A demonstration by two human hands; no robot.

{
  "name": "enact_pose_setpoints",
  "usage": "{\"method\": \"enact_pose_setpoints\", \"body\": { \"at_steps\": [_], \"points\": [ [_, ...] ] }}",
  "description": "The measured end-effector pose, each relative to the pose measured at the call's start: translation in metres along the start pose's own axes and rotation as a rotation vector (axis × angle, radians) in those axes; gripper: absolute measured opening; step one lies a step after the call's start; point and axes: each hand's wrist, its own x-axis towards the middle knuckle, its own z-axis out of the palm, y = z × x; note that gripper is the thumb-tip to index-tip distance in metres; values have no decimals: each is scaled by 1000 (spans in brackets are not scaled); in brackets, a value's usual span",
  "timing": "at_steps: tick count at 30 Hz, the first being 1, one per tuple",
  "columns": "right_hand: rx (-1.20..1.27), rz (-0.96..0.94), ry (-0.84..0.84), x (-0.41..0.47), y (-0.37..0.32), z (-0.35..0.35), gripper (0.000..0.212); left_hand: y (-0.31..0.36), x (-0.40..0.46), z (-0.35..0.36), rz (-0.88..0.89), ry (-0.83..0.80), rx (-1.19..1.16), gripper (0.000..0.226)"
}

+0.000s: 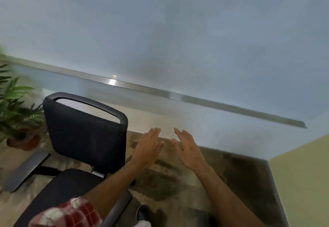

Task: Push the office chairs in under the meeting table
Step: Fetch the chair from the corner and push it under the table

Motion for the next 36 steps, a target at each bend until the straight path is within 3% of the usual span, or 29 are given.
{"method": "enact_pose_setpoints", "body": {
  "at_steps": [5,8,13,14,16,25,36],
  "points": [
    [-59,-74,-87,78,-33,-17,76,-12,29,-24,-49,113,23,61],
    [-93,-202,-183,135,-61,-22,76,-29,46,-50,-162,261,26,65],
    [-183,-501,-356,242,-118,-6,81,-66,67,-83,-496,569,67,61],
    [-201,-503,-360,247,-119,-3,80,-68,66,-84,-505,569,67,63],
    [-262,-687,-481,289,-149,9,69,-78,73,-91,-653,655,97,69],
    [-354,-1068,-738,360,-214,73,54,-85,96,-84,-1052,599,116,89],
    [-486,-1192,-834,399,-271,161,59,-113,108,-82,-1159,620,113,86]
  ]
}}
